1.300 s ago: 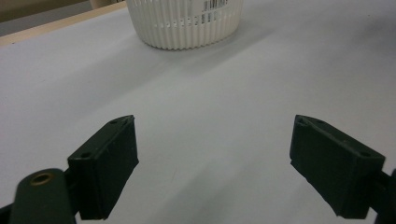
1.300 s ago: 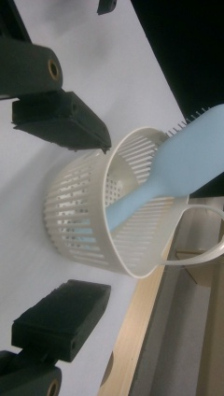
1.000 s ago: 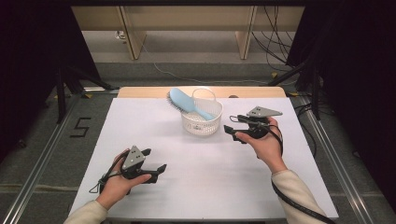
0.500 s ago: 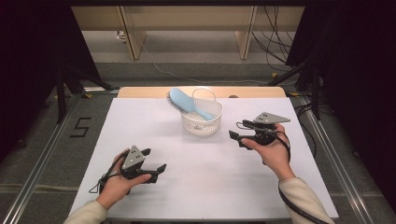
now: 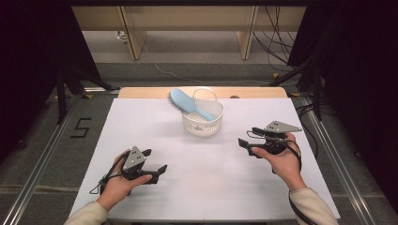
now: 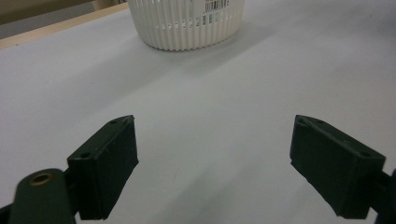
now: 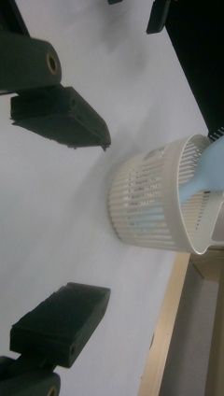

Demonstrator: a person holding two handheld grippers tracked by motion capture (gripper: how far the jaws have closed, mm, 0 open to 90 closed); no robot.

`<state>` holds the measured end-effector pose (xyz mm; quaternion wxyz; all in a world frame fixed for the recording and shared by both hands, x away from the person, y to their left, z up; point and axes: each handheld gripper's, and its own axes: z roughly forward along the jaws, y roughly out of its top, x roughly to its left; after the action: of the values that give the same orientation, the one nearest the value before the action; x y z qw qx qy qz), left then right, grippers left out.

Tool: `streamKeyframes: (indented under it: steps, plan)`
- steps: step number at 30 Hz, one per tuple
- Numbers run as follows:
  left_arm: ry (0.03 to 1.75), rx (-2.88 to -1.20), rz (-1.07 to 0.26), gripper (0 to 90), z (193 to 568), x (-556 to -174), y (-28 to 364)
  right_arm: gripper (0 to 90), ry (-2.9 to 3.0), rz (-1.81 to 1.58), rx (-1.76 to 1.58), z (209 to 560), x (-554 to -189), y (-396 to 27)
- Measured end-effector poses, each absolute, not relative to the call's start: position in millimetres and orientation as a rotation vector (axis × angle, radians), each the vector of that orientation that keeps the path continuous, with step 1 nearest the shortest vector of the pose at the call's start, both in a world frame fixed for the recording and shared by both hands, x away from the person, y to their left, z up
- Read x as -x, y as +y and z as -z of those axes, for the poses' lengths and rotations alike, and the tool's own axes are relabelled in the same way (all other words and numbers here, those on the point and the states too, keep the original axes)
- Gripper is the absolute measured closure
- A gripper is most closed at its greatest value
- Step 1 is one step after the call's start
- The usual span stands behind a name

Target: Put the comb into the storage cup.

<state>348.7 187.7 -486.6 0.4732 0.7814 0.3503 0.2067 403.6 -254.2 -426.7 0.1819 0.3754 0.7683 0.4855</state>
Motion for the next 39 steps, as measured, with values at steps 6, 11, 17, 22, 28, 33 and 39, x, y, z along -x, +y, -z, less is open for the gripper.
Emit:
streamKeyframes:
  steps: [6, 11, 17, 22, 28, 33, 39]
  plan:
    - [0.861, -1.909, -0.506, 14.4, 486.8, -348.7, 187.8, 22.3, 2.168, -1.361, -1.065, 429.4, -397.4, -258.1]
    - [0.859, -1.911, -0.508, 14.4, 486.8, -348.9, 187.9, 22.1, 2.17, -1.363, -1.059, 432.6, -392.6, -260.5]
    - [0.858, -1.914, -0.511, 14.4, 487.0, -348.9, 187.9, 22.0, 2.175, -1.36, -1.059, 436.3, -386.5, -264.6]
    - [0.858, -1.915, -0.512, 14.4, 487.1, -348.9, 188.1, 22.0, 2.181, -1.354, -1.058, 438.7, -381.3, -267.4]
    - [0.861, -1.917, -0.512, 14.4, 487.4, -348.7, 188.0, 21.9, 2.187, -1.35, -1.067, 442.3, -372.9, -272.2]
    - [0.862, -1.918, -0.51, 14.4, 487.7, -348.7, 187.8, 21.9, 2.188, -1.344, -1.076, 445.9, -367.0, -276.0]
    - [0.863, -1.918, -0.512, 14.5, 487.7, -348.7, 188.1, 21.8, 2.19, -1.342, -1.083, 448.6, -361.9, -278.2]
